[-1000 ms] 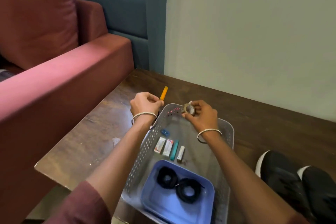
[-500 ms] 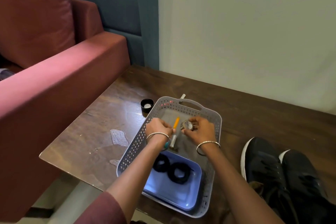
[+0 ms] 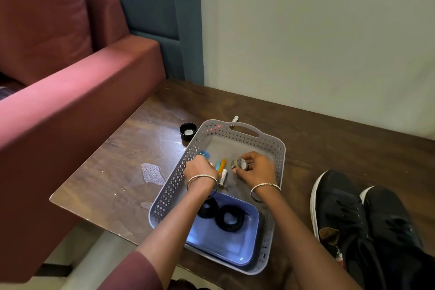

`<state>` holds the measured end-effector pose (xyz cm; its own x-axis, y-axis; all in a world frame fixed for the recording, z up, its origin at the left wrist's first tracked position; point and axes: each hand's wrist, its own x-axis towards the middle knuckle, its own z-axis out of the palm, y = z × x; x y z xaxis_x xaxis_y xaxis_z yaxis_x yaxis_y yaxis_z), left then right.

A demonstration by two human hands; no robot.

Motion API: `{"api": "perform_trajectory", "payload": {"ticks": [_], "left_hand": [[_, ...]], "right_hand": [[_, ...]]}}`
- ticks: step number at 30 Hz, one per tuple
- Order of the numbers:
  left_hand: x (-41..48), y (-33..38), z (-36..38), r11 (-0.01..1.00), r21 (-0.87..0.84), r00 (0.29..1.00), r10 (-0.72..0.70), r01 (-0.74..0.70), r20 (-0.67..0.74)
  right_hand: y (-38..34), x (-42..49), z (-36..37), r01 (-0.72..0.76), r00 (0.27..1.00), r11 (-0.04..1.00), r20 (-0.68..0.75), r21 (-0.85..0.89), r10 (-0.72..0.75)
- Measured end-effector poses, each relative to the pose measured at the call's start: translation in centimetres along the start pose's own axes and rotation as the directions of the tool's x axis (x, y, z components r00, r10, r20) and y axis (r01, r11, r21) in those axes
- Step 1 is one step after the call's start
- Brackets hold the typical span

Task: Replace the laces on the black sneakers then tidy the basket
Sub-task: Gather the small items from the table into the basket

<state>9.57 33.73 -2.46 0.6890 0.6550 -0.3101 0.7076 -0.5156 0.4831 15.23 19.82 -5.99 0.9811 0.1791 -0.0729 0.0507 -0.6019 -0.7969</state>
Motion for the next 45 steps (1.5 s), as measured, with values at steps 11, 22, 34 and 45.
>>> {"api": "perform_trajectory", "payload": {"ticks": [11, 22, 34, 45], "left_hand": [[-0.4, -0.1, 0.0, 0.994, 0.109, 0.999, -0.010, 0.007, 0.030], [-0.6, -0.7, -0.1, 0.995, 0.104, 0.999, -0.001, -0.004, 0.041], [-0.3, -0.9, -0.2, 0.999, 0.036, 0.999, 0.007, -0.009, 0.040], [1.4, -0.7, -3.5, 0.989, -0.072, 0.971, 0.116, -0.133, -0.209]], "right_hand": [[0.0, -0.2, 0.3, -0.012, 1.000, 1.000, 0.004, -0.012, 0.012], [-0.1, -0.6, -0.3, -0.005, 0.995, 0.983, 0.096, -0.184, 0.023], [-2.0, 0.0, 0.1, 0.032, 0.996, 0.966, 0.084, -0.256, -0.011], [-6.2, 4.6, 2.7, 0.180, 0.978, 0.939, 0.153, -0.292, -0.140]]}}
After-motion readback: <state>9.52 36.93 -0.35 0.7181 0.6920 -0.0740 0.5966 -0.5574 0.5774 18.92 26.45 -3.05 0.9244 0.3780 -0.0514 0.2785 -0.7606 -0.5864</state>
